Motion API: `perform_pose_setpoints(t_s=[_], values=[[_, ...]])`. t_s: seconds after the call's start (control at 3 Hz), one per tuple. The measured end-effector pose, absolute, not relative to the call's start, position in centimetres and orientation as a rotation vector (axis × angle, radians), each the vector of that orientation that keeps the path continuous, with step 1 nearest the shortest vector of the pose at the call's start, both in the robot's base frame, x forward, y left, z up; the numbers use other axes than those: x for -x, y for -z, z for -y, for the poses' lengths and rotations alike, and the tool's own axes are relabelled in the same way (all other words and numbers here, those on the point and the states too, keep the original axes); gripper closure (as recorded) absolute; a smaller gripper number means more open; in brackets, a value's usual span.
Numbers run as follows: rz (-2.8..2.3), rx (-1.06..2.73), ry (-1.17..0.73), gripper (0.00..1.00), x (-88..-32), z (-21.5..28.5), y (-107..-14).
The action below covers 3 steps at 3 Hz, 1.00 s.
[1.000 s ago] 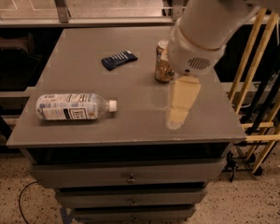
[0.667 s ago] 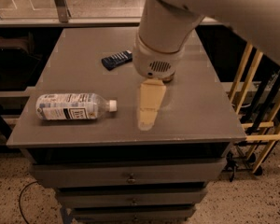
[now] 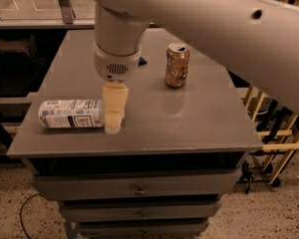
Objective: Place blue plastic bottle upright
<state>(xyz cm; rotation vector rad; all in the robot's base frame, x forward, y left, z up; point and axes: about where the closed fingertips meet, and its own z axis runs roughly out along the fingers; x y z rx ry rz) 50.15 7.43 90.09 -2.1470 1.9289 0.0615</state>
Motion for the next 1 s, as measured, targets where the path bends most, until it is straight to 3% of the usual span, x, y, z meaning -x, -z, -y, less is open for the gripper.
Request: perform_pose_setpoints(t_s=[1.0], values=[[-2.037, 2.102, -0.077, 0.00, -50.3, -12.7, -86.6]])
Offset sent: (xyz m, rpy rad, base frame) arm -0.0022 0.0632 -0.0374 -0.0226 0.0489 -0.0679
